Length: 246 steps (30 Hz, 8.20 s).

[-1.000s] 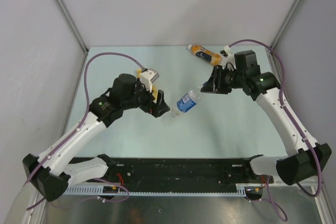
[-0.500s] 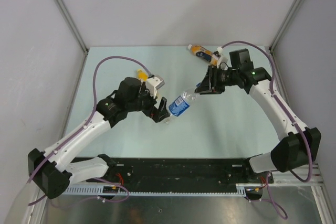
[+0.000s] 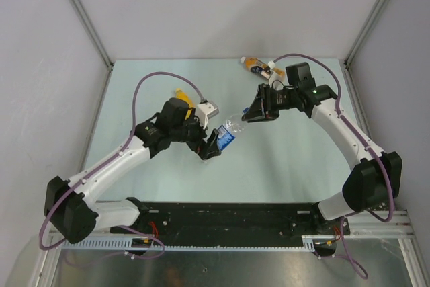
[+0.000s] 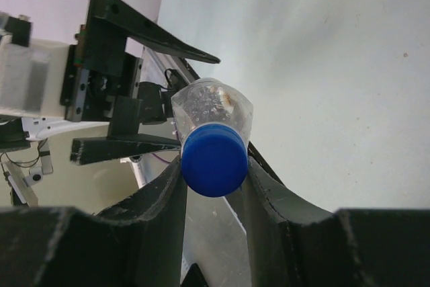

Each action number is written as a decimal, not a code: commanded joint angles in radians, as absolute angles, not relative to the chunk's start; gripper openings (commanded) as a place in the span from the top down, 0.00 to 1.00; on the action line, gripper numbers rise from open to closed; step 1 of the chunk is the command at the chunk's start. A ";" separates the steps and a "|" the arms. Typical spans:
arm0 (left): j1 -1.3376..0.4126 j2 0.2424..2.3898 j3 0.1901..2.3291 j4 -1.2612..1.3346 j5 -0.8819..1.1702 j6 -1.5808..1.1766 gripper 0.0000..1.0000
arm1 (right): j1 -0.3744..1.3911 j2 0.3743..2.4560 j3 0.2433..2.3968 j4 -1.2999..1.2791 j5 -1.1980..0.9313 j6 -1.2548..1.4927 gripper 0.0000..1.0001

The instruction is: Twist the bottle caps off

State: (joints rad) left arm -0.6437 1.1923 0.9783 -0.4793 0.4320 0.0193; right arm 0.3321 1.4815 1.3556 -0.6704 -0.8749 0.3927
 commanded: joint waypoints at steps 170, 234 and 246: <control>-1.164 1.134 1.268 -0.487 0.089 0.042 1.00 | 0.347 1.028 1.152 0.150 -0.863 0.582 1.00; -1.051 0.982 0.995 -0.223 0.028 0.171 1.00 | 0.306 0.953 1.150 0.403 -0.775 0.759 0.01; -0.969 1.087 1.045 -0.250 -0.084 0.228 1.00 | 0.304 1.007 1.150 0.204 -0.573 0.765 0.01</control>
